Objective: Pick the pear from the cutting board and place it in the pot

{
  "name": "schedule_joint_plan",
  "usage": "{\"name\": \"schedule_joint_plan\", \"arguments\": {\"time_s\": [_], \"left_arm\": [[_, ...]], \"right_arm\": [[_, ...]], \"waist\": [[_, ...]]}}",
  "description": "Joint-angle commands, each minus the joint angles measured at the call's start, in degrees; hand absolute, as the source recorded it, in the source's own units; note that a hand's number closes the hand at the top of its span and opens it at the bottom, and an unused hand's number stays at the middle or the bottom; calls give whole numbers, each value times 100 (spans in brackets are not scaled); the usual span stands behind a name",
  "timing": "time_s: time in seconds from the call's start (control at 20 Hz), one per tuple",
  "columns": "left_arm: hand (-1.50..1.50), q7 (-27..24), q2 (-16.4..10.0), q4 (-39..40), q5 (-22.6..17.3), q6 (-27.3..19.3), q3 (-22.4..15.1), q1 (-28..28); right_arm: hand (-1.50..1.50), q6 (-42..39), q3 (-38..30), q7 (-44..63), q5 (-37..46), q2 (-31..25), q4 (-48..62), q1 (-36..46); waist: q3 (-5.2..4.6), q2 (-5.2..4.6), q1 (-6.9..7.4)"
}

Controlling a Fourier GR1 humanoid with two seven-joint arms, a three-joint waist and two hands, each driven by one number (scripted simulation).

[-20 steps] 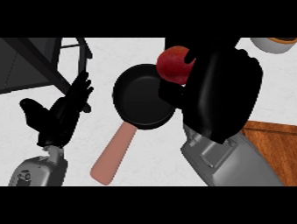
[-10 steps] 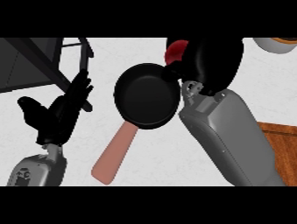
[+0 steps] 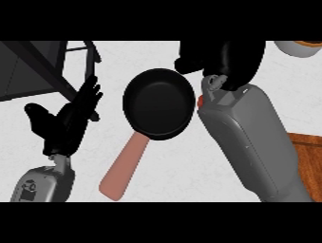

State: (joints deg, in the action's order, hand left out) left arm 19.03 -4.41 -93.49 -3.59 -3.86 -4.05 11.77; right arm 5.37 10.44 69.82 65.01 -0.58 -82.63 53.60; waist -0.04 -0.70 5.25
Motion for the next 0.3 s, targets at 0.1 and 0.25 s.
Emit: {"name": "schedule_joint_plan", "arguments": {"time_s": [0.1,0.25], "left_arm": [[0,53,-53,44,33,-49,82,13],[0,-115,41,164,64,-120,93,0]], "right_arm": [[-150,1682,-93,1177,995,55,-107,462],[-150,1814,-172,1321,1391,55,-311,368]], "waist": [[-5,46,-133],[-6,61,-306]]}}
